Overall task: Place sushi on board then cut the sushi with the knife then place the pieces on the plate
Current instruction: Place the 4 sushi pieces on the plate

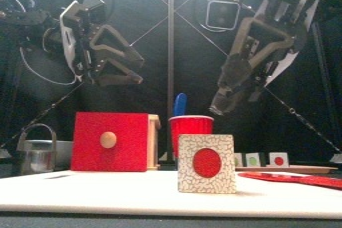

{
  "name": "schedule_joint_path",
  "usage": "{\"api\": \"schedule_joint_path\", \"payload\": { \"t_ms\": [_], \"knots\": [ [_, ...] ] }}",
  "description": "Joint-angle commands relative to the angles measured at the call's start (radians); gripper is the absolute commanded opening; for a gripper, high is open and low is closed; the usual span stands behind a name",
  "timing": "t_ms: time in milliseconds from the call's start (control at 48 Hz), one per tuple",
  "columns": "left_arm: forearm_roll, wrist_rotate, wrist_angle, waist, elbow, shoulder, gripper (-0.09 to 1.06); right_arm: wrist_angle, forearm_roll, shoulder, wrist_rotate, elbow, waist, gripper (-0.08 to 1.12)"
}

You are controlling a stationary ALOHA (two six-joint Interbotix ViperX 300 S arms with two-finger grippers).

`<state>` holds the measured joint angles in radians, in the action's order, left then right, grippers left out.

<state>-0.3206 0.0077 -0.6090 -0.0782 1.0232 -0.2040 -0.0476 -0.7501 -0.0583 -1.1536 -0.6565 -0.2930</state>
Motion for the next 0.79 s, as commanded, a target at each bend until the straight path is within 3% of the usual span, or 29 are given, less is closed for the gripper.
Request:
{"api": "schedule_joint_path", "payload": {
  "t_ms": [21, 562, 792],
  "knots": [
    [0.003, 0.000, -0.005, 0.003, -0.023, 0.000, 0.85, 0.012, 0.011, -0.018, -0.002, 0.049, -0.014, 0.86],
    [0.003, -0.003, -0.005, 0.003, -0.017, 0.000, 0.85, 0.069, 0.008, -0.120, 0.000, 0.095, -0.021, 0.84],
    [0.002, -0.003, -0.003, 0.002, -0.014, -0.002, 0.85, 0.071, 0.012, -0.150, 0.000, 0.124, -0.048, 0.73]
  ]
}}
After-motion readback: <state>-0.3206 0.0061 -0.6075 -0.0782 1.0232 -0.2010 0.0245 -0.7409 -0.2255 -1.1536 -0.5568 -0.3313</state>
